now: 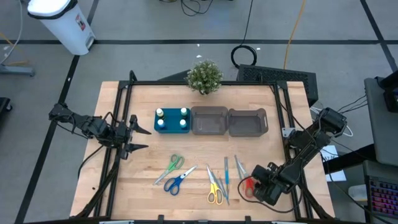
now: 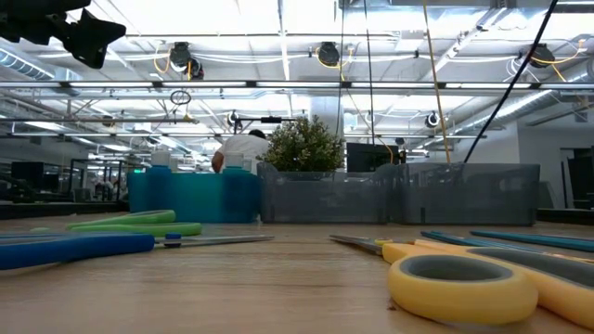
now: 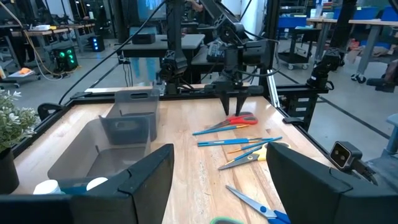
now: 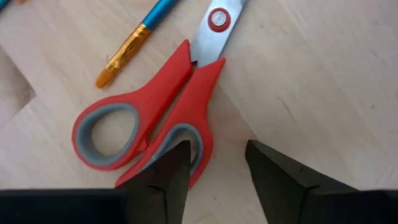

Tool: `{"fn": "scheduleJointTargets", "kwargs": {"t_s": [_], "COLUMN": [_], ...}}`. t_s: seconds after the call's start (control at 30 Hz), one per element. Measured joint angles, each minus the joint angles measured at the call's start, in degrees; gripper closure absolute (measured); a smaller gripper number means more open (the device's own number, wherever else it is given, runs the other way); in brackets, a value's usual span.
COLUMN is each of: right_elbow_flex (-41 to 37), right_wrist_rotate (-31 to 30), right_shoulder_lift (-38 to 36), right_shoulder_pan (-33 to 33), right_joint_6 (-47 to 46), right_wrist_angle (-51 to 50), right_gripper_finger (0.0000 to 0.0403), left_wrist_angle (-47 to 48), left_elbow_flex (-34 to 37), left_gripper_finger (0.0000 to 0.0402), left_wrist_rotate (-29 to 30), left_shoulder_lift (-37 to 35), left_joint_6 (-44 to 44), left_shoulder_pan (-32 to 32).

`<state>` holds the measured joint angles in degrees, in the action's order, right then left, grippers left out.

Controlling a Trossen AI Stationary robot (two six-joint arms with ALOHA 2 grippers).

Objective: Pick & Place Paint Supplies
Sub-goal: Put the red scissor into the right black bin

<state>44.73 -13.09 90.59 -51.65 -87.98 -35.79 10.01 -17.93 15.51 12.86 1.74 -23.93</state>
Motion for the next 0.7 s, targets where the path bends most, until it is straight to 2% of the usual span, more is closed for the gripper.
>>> {"fn": "scheduleJointTargets", "kwargs": {"t_s": [0.37, 0.7], "right_elbow_flex": [-0.07, -0.07], "right_wrist_rotate": [-3.3, -3.43], "right_shoulder_lift": [0.02, -0.11], "right_shoulder_pan": [0.32, 0.43], "right_joint_6": [-0.32, -0.93], "right_wrist_angle": [-0.3, -0.48], "right_gripper_finger": [0.0322, 0.0383], "left_wrist_angle": [0.01, 0.01], "left_elbow_flex": [0.0, 0.0], "left_gripper_finger": [0.0148, 0.0149], "left_wrist_rotate": [0.0, 0.01], "left_shoulder_lift": [0.01, 0.01], "left_joint_6": [0.0, 0.0], "left_shoulder_pan": [-0.01, -0.01]}}
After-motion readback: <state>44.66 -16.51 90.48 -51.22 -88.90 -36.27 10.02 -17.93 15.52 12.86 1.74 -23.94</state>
